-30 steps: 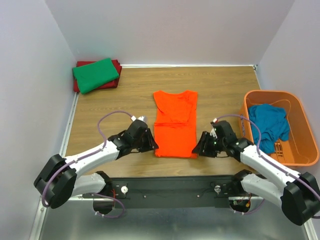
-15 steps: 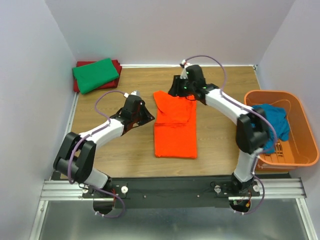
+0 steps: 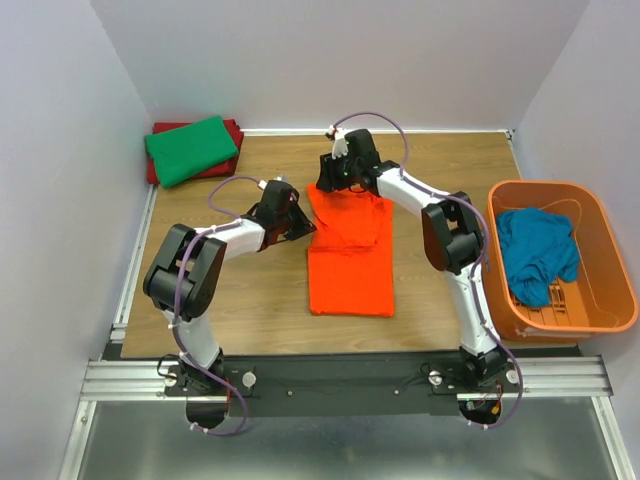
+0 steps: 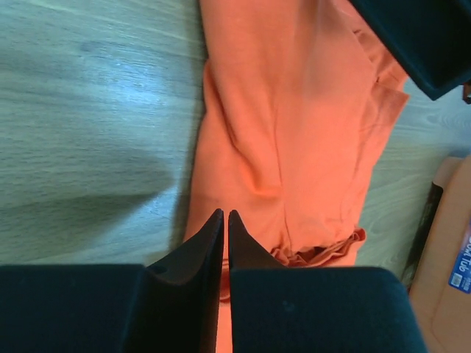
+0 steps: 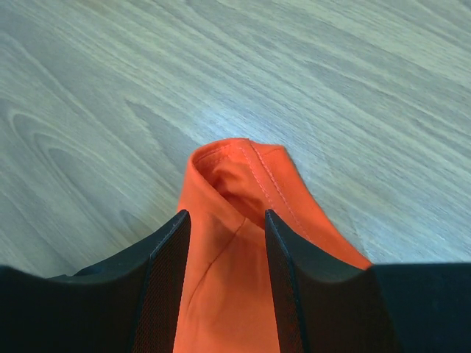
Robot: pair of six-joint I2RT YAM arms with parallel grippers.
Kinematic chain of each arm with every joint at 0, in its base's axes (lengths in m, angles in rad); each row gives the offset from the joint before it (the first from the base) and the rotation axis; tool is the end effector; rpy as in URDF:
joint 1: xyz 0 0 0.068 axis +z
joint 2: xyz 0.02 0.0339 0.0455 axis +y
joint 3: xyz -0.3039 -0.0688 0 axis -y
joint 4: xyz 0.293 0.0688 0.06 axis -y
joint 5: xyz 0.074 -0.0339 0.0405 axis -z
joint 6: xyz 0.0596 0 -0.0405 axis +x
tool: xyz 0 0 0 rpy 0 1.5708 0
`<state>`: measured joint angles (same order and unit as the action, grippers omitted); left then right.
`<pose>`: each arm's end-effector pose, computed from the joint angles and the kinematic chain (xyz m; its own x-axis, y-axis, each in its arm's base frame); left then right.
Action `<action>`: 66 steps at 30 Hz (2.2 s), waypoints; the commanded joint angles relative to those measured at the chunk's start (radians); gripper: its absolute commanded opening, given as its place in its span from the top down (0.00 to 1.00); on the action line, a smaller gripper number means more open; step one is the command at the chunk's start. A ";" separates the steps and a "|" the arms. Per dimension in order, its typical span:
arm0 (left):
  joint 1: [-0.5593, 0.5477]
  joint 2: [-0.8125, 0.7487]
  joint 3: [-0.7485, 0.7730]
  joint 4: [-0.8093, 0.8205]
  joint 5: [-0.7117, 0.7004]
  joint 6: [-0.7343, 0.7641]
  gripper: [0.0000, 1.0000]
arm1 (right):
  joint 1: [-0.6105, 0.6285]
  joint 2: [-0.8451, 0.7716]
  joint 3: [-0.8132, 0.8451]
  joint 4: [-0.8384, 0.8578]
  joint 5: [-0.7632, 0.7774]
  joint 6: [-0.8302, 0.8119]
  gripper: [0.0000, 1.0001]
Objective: Fold and stack the t-shirts
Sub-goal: Grab one side of the 2/3 rectangular tshirt with both arms
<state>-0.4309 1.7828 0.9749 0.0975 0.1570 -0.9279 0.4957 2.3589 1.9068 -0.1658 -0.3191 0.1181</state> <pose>0.3873 -0.1883 0.1536 -0.7716 -0.5153 -0.3729 -0.1623 0.7263 -0.6679 0.5468 0.3169 0.1781 -0.5858 -0.1896 -0.7880 -0.6118 0.7411 0.2765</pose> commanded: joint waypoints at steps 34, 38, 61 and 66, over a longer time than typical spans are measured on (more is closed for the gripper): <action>0.011 0.135 0.048 -0.001 0.027 0.009 0.91 | 0.001 -0.058 -0.041 0.011 0.104 0.006 0.99; 0.012 0.135 0.048 -0.005 0.021 0.006 0.91 | 0.001 -0.116 -0.083 0.011 0.156 0.015 0.99; 0.012 0.135 0.050 -0.005 0.019 0.008 0.92 | 0.001 -0.187 -0.278 0.009 0.344 0.078 0.99; 0.012 0.127 0.059 -0.005 0.022 0.018 0.92 | 0.000 -0.107 -0.207 0.011 0.334 0.081 0.99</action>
<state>-0.4248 1.9011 1.0355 0.1032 0.1768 -0.9268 0.4957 2.1777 1.6455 -0.1596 -0.0124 0.1844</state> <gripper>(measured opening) 0.082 0.012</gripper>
